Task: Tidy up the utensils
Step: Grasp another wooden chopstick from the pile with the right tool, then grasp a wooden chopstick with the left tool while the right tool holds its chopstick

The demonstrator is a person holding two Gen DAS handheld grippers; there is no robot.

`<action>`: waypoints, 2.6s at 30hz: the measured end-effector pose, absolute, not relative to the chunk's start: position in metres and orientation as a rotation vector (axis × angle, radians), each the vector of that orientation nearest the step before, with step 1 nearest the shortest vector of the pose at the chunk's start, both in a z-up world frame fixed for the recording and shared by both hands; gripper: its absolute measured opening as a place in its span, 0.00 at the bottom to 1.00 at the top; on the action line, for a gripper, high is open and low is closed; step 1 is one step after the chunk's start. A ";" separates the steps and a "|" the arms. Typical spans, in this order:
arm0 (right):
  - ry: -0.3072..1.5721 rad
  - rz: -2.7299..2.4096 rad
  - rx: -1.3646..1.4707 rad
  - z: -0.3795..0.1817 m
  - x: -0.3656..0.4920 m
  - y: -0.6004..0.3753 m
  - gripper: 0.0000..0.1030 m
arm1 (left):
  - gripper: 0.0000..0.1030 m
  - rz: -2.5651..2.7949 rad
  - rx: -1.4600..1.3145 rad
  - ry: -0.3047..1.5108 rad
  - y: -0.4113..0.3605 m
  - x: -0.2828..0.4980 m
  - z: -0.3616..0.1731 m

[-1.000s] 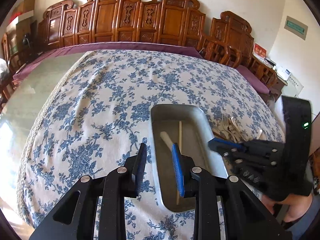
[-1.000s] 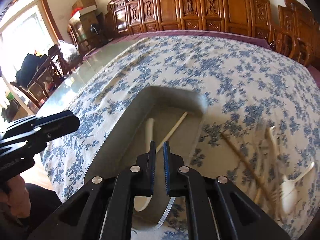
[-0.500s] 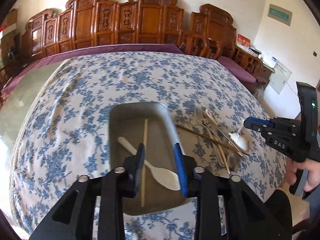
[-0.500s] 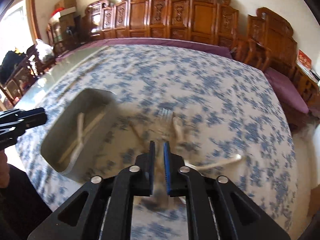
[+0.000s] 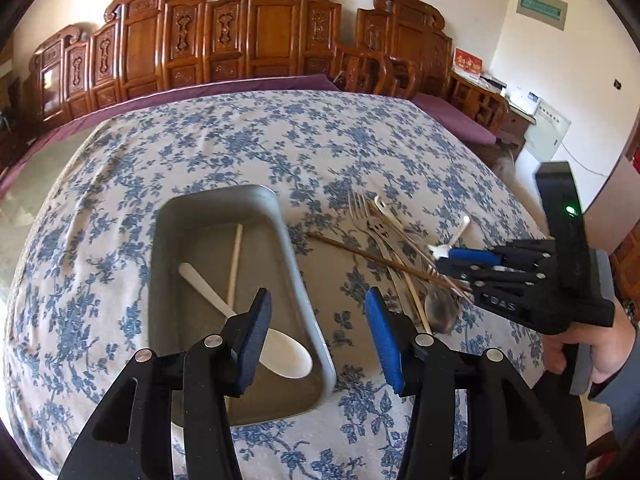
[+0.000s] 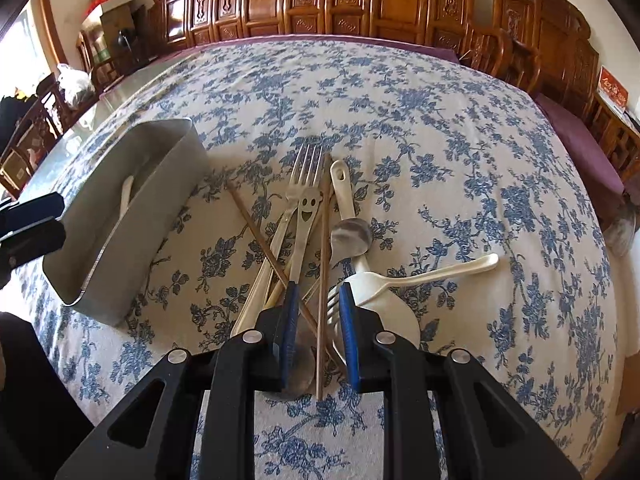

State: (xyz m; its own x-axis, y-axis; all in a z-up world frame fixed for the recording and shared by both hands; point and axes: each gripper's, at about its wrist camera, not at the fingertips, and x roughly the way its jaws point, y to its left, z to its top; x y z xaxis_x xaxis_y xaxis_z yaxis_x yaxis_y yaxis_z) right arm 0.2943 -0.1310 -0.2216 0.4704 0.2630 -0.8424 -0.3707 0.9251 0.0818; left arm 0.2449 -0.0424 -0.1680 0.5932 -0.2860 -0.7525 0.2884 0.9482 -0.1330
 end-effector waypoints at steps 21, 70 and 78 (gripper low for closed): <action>1.052 0.440 -0.099 -0.220 0.297 -0.149 0.06 | 0.45 -0.365 0.028 0.888 -0.062 0.240 -0.175; 0.886 0.387 0.138 -0.182 0.237 -0.283 0.06 | 0.21 -0.176 -0.318 1.230 -0.136 0.338 -0.247; 0.880 0.395 0.139 -0.179 0.235 -0.283 0.06 | 0.17 -0.169 -0.298 1.225 -0.139 0.341 -0.245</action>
